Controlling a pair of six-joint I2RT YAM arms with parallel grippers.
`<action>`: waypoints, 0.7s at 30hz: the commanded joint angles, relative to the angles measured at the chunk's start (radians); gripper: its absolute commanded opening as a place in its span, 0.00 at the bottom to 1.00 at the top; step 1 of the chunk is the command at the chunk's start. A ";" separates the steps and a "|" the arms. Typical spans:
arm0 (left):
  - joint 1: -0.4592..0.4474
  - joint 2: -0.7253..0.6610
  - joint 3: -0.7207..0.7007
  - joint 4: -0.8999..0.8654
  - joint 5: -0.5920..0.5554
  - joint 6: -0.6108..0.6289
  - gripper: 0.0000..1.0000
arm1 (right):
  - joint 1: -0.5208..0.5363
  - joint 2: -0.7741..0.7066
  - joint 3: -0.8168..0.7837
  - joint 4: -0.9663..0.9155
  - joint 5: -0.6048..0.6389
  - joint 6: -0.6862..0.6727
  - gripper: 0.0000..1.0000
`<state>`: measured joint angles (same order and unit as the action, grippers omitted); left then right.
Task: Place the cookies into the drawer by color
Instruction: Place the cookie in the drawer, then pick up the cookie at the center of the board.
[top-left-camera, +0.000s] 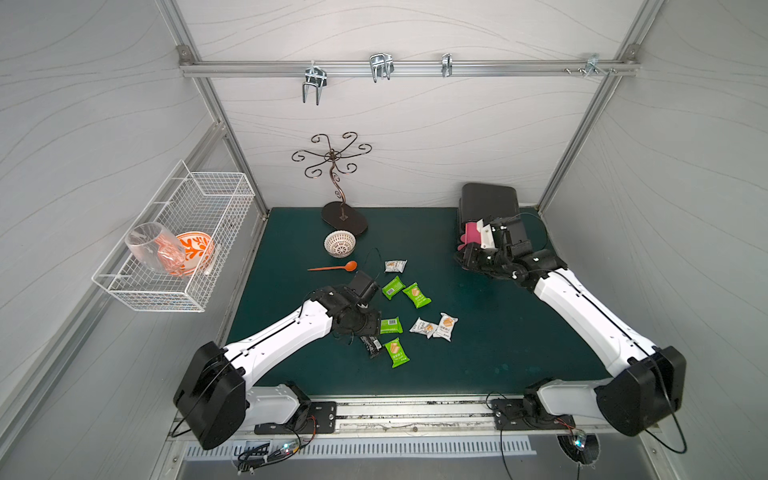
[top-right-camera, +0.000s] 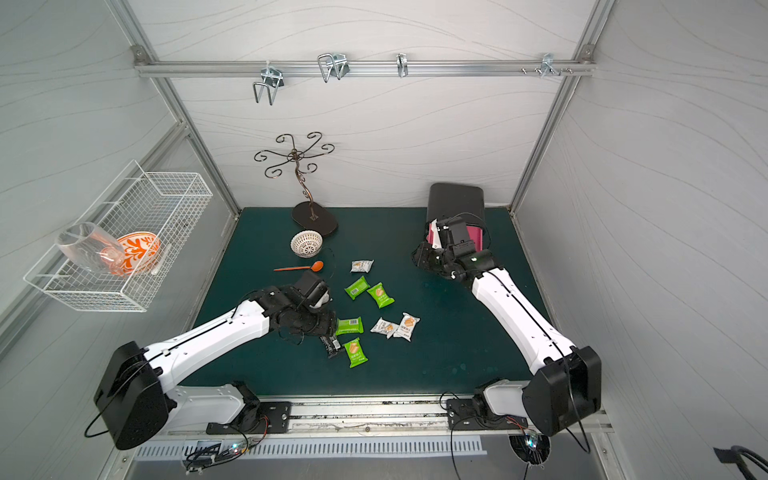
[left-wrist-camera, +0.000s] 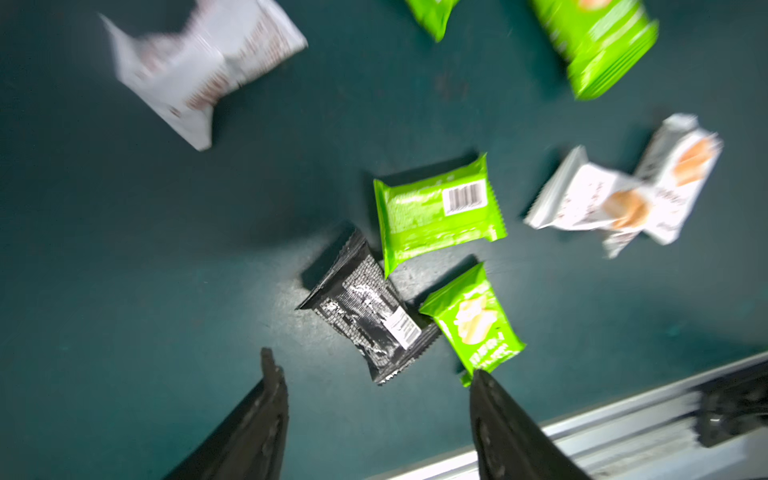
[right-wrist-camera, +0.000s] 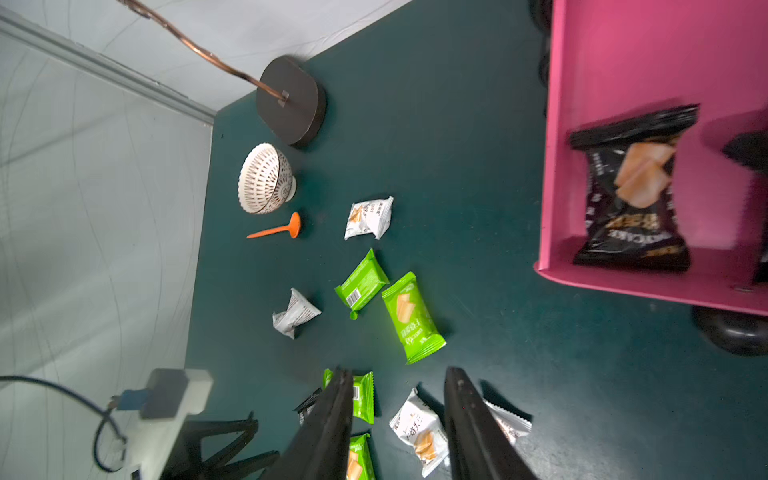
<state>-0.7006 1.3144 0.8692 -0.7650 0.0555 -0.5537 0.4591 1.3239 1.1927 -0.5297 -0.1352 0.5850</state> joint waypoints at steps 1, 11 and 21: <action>-0.042 0.054 -0.017 0.029 0.014 0.026 0.71 | 0.025 0.025 0.014 0.014 -0.013 0.011 0.41; -0.068 0.211 -0.016 0.079 -0.010 0.014 0.75 | 0.032 0.005 -0.002 -0.004 -0.017 -0.009 0.42; -0.068 0.303 0.013 0.084 -0.077 0.037 0.72 | 0.038 0.001 -0.003 -0.012 -0.024 -0.021 0.41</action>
<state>-0.7670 1.5875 0.8608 -0.6994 0.0246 -0.5301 0.4873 1.3430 1.1927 -0.5316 -0.1513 0.5774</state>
